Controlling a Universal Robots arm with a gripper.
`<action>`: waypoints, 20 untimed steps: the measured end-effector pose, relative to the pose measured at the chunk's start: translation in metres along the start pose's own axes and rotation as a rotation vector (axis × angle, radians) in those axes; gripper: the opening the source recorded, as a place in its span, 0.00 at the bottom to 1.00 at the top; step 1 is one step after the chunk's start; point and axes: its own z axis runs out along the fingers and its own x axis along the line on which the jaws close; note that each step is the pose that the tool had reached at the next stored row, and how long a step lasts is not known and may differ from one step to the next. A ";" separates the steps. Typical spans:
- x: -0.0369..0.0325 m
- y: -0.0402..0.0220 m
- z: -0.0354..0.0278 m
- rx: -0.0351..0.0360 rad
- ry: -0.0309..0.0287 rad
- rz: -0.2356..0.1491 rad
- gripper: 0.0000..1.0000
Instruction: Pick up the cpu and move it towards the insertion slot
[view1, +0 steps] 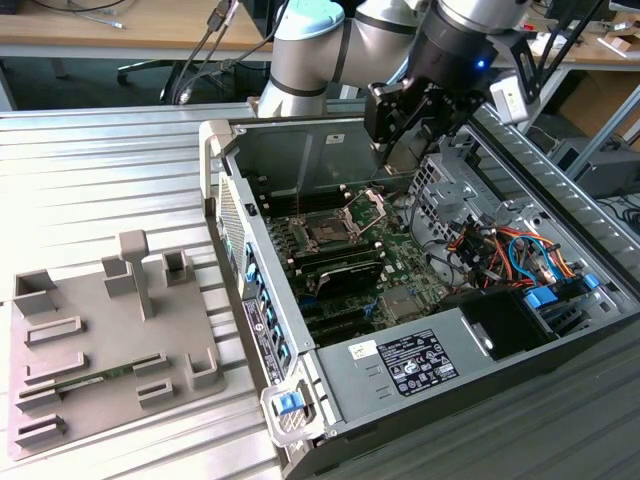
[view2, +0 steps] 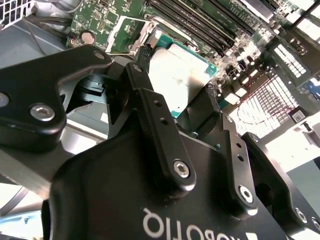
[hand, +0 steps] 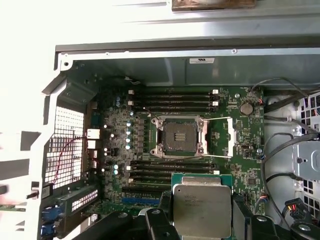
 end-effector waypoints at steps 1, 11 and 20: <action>0.0000 0.0005 0.0000 0.0000 0.0000 0.000 0.55; -0.0012 0.0167 0.0016 -0.0001 0.0000 0.000 0.55; -0.0022 0.0290 0.0028 -0.0001 -0.0001 0.000 0.55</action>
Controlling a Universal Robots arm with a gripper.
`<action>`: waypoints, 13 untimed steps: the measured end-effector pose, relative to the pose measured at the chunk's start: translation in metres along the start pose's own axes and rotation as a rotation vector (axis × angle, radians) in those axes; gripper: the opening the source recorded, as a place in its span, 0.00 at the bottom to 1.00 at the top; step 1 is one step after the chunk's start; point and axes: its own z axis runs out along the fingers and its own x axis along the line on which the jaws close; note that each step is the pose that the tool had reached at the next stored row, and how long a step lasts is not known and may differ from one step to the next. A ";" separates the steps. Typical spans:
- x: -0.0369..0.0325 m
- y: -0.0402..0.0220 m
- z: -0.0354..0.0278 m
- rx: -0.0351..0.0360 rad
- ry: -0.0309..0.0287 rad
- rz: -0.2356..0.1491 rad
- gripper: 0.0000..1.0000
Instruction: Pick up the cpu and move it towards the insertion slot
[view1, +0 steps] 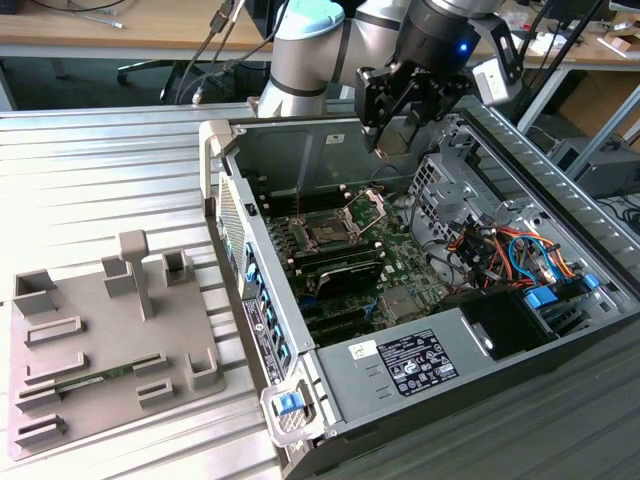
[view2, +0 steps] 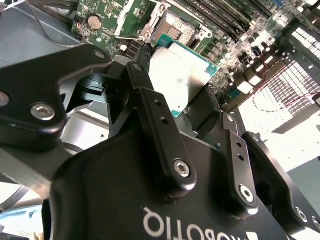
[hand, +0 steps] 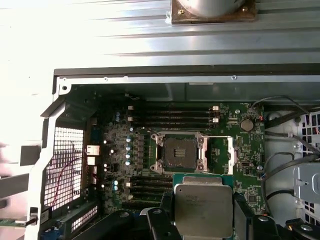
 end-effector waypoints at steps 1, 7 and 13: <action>-0.0002 0.0011 0.0001 0.0000 0.0000 0.000 0.55; -0.0008 0.0071 0.0006 0.0000 0.0000 0.000 0.55; -0.0016 0.0116 0.0010 0.0001 0.0001 0.000 0.55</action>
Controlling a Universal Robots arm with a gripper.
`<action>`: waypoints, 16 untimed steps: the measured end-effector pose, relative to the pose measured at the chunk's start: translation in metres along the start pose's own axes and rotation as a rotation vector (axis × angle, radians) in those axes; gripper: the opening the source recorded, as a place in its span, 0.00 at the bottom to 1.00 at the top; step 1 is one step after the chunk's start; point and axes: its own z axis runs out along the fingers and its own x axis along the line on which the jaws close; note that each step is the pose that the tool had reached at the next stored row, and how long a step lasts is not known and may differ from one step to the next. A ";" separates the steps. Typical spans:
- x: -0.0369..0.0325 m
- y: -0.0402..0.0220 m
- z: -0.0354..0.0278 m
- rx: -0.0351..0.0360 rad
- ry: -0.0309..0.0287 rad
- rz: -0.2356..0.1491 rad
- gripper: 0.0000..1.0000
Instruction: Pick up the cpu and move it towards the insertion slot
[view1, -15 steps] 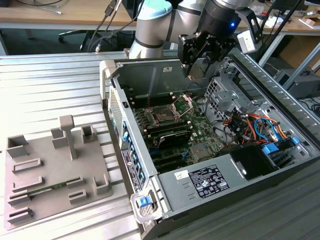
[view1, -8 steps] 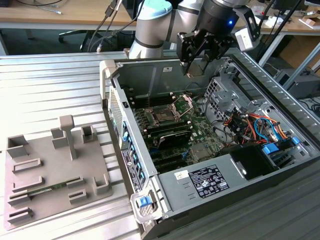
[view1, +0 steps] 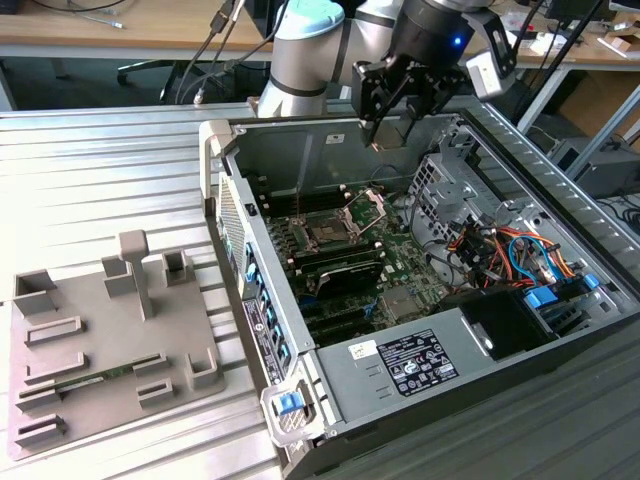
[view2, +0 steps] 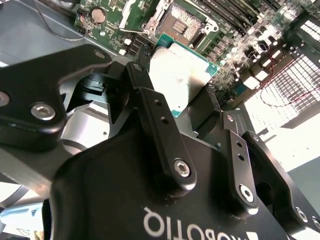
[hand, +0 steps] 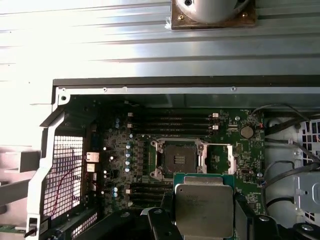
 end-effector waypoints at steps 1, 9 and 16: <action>-0.0001 0.0006 0.0001 0.0000 0.0000 0.000 0.55; -0.0009 0.0047 0.0004 0.0000 0.0000 0.000 0.55; -0.0013 0.0078 0.0007 0.0000 0.0000 0.000 0.55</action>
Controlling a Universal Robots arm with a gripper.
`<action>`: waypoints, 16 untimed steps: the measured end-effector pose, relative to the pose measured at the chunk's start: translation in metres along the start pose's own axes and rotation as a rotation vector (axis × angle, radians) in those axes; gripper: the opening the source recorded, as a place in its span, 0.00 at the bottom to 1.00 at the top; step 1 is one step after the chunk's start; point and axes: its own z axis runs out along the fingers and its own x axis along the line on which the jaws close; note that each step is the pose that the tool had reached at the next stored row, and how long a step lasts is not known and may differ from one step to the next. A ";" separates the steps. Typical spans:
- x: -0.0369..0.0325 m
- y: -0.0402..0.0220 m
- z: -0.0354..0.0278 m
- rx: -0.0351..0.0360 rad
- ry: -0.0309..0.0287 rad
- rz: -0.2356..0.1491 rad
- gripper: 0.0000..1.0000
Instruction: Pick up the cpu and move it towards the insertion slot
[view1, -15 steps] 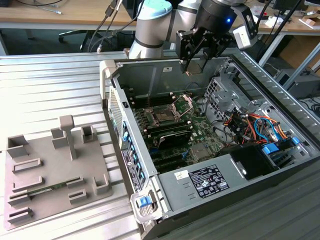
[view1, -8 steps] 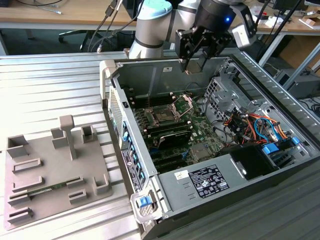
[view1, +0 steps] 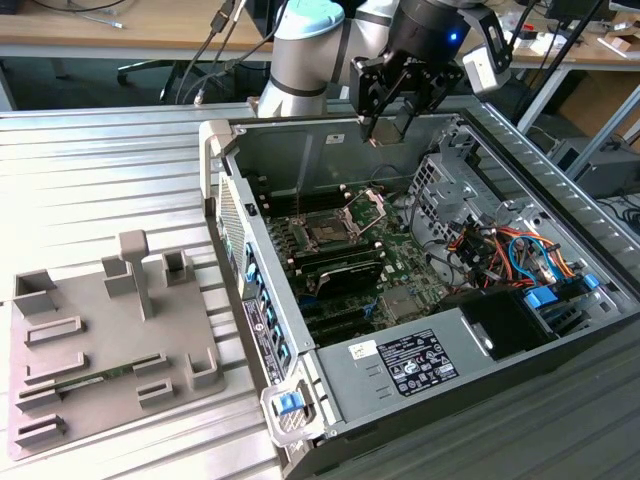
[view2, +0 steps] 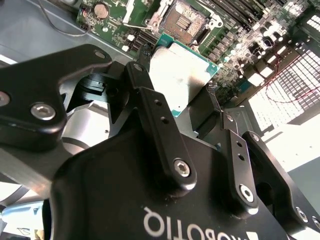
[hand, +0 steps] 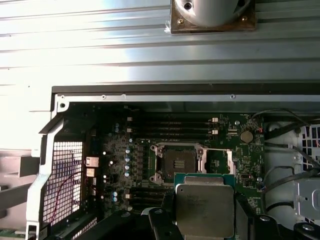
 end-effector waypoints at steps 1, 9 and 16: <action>0.0000 0.0002 0.0000 0.0001 0.0000 0.000 0.55; -0.0002 0.0025 0.0003 0.0000 0.0000 0.000 0.55; -0.0004 0.0044 0.0007 -0.0001 0.0000 0.000 0.55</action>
